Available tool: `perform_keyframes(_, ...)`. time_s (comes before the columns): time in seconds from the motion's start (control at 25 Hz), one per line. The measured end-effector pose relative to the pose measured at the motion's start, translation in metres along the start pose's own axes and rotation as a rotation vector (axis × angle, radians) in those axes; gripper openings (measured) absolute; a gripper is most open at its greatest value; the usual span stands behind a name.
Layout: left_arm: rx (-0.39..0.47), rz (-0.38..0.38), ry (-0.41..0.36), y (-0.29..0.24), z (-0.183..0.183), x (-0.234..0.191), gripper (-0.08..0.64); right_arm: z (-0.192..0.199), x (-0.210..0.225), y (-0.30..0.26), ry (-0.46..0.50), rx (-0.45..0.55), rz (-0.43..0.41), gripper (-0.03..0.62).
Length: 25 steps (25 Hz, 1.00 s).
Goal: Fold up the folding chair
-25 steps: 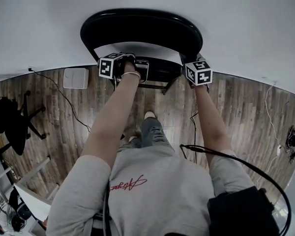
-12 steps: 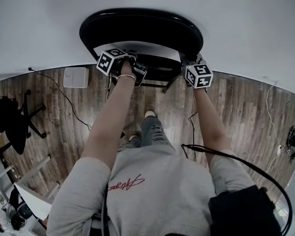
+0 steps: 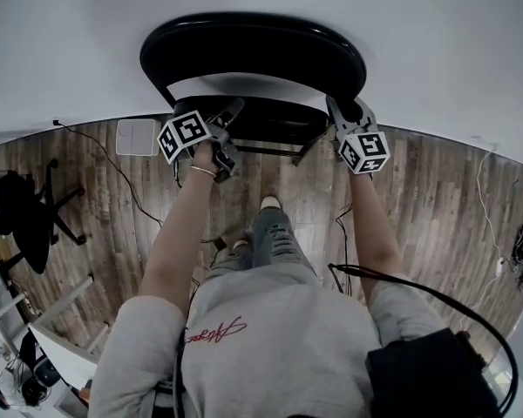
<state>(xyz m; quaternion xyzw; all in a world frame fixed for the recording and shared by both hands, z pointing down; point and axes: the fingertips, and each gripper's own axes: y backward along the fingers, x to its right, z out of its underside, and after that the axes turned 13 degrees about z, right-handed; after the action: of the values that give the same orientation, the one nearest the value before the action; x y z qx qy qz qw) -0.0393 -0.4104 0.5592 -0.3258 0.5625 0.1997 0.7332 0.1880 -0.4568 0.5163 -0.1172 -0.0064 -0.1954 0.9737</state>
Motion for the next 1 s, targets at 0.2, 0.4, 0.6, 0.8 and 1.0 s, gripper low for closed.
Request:
perform_keyframes(0.2, 0.002, 0.073, -0.1, 0.035, 0.011, -0.005, 0.357, 0.005, 0.015, 0.029, -0.132, 0.062, 0.061, 0.133)
perform_keyframes(0.4, -0.022, 0.136, -0.143, 0.073, 0.048, 0.01, 0.357, -0.014, 0.004, 0.096, -0.21, 0.157, 0.1, 0.16)
perform_keyframes(0.6, 0.119, 0.328, -0.717, 0.117, 0.071, 0.136, 0.357, -0.093, -0.097, 0.159, -0.08, 0.225, -0.059, 0.161)
perform_keyframes(0.8, 0.257, 0.659, -1.203, 0.176, 0.119, 0.273, 0.356, -0.156, -0.177, 0.225, -0.015, 0.346, -0.128, 0.108)
perform_keyframes(1.0, 0.306, 0.688, -1.467, 0.239, 0.16, 0.309, 0.345, -0.193, -0.233, 0.279, 0.062, 0.423, -0.12, 0.063)
